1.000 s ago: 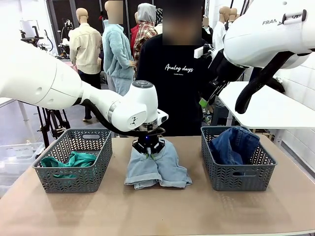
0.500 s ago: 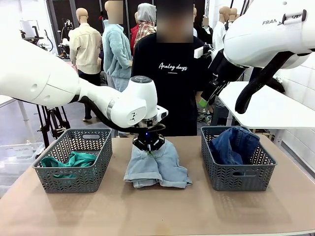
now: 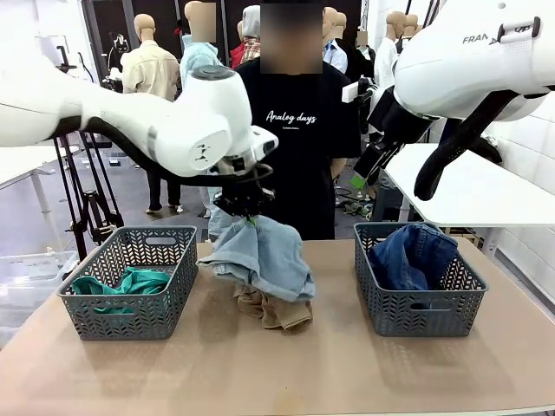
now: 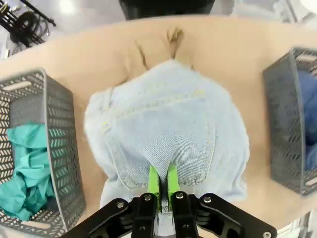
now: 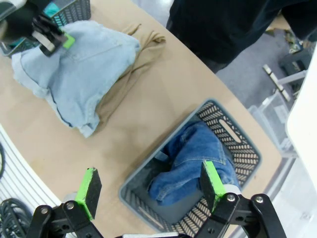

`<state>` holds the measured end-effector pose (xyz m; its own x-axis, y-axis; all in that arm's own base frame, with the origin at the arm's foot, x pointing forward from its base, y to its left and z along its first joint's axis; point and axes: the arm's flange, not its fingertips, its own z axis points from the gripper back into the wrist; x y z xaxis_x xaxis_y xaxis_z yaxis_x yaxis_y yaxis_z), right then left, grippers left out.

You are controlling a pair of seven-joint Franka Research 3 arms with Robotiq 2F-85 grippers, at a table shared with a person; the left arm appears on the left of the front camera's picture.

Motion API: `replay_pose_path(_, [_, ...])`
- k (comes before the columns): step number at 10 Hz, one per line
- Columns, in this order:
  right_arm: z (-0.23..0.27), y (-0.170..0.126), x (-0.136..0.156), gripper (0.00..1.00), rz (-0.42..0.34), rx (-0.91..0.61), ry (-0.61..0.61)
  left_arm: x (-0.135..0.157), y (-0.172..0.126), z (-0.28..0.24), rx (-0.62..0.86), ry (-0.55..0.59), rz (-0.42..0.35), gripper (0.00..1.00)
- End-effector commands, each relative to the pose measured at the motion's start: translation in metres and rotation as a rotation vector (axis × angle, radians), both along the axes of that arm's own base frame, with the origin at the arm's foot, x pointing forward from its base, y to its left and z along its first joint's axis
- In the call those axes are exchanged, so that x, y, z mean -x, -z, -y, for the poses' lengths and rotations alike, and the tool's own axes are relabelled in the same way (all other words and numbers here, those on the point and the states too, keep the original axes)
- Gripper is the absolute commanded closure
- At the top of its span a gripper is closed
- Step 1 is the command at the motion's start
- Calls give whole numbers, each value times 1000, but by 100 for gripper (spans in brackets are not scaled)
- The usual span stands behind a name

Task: Sort the tops and bottoms.
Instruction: Lift clothes from the center of the table with your left hand.

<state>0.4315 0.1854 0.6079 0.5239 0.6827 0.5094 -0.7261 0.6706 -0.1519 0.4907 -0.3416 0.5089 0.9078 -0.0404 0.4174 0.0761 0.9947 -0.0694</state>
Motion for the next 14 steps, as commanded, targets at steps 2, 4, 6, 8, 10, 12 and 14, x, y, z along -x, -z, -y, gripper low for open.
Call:
replay_pose_path(2, [0, 0, 1, 0, -1, 5, 5, -3, 16, 9, -52, 25, -52, 100])
replay_pose_path(4, [0, 0, 1, 0, -1, 5, 5, 2, 9, 1, -15, 3, -20, 100])
replay_pose_path(6, [0, 0, 1, 0, -1, 5, 5, -5, -41, -21, -75, -40, 59, 100])
replay_pose_path(8, [0, 0, 1, 0, -1, 5, 5, 2, -84, -31, -162, -6, 68, 100])
replay_pose_path(10, [0, 0, 1, 0, -1, 5, 5, 18, -119, -37, -189, 31, 136, 100])
replay_pose_path(12, [0, 0, 1, 0, -1, 5, 5, 23, -128, -42, -152, 28, 150, 100])
replay_pose_path(14, [0, 0, 1, 0, -1, 5, 5, 25, -130, -36, -171, 20, 136, 100])
